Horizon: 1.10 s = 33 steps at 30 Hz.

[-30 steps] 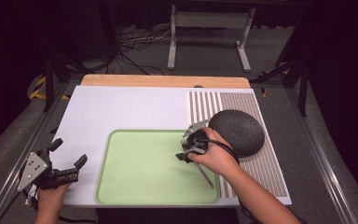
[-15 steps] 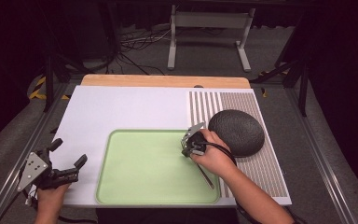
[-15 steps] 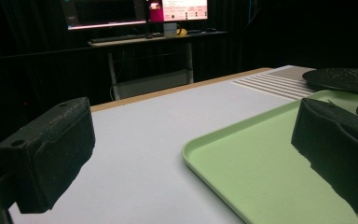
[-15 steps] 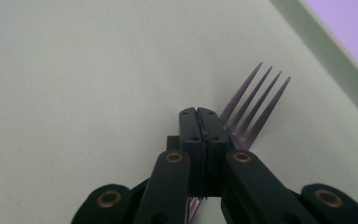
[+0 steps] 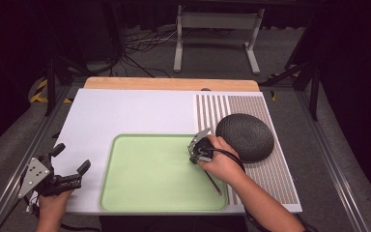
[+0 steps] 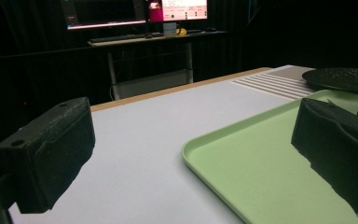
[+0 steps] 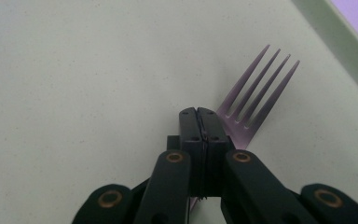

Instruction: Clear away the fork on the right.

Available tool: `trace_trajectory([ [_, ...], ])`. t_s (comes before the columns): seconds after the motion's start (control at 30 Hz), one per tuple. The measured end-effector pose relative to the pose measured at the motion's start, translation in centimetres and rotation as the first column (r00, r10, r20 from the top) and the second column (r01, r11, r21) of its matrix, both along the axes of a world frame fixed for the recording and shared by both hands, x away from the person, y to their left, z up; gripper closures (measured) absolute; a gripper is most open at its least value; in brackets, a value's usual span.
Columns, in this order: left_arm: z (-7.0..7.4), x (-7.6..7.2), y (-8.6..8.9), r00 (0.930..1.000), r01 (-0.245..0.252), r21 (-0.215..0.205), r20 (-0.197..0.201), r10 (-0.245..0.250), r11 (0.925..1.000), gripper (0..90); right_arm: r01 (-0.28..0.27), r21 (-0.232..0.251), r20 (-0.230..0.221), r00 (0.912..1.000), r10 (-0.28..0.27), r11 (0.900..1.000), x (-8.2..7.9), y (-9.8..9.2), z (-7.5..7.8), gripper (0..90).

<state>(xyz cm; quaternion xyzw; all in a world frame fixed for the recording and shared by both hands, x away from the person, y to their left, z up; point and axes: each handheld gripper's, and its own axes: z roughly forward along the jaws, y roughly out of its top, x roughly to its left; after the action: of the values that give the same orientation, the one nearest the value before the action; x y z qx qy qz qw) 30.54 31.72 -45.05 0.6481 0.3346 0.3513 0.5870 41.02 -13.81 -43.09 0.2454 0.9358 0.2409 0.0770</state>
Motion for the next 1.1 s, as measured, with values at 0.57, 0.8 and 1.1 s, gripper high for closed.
trace_trajectory([
  [0.57, 0.0, 0.0, 0.0, 1.0000, -0.001, 0.000, -0.001, 0.001, 1.0000, 0.1, 0.055, -0.043, 0.035, 0.9980, -0.053, 0.998, 0.9, -1.6, 0.2, 89.9],
  [0.8, 0.0, 0.0, 0.0, 1.0000, -0.001, 0.000, -0.001, 0.001, 1.0000, 0.1, 0.076, -0.046, 0.034, 0.9966, -0.074, 0.996, 1.1, -2.2, 0.2, 89.8],
  [1.1, 0.0, 0.0, 0.0, 1.0000, 0.000, 0.000, 0.000, 0.000, 1.0000, 0.1, 0.107, -0.060, 0.047, 0.9934, -0.104, 0.992, 1.5, -3.1, 0.3, 89.9],
])
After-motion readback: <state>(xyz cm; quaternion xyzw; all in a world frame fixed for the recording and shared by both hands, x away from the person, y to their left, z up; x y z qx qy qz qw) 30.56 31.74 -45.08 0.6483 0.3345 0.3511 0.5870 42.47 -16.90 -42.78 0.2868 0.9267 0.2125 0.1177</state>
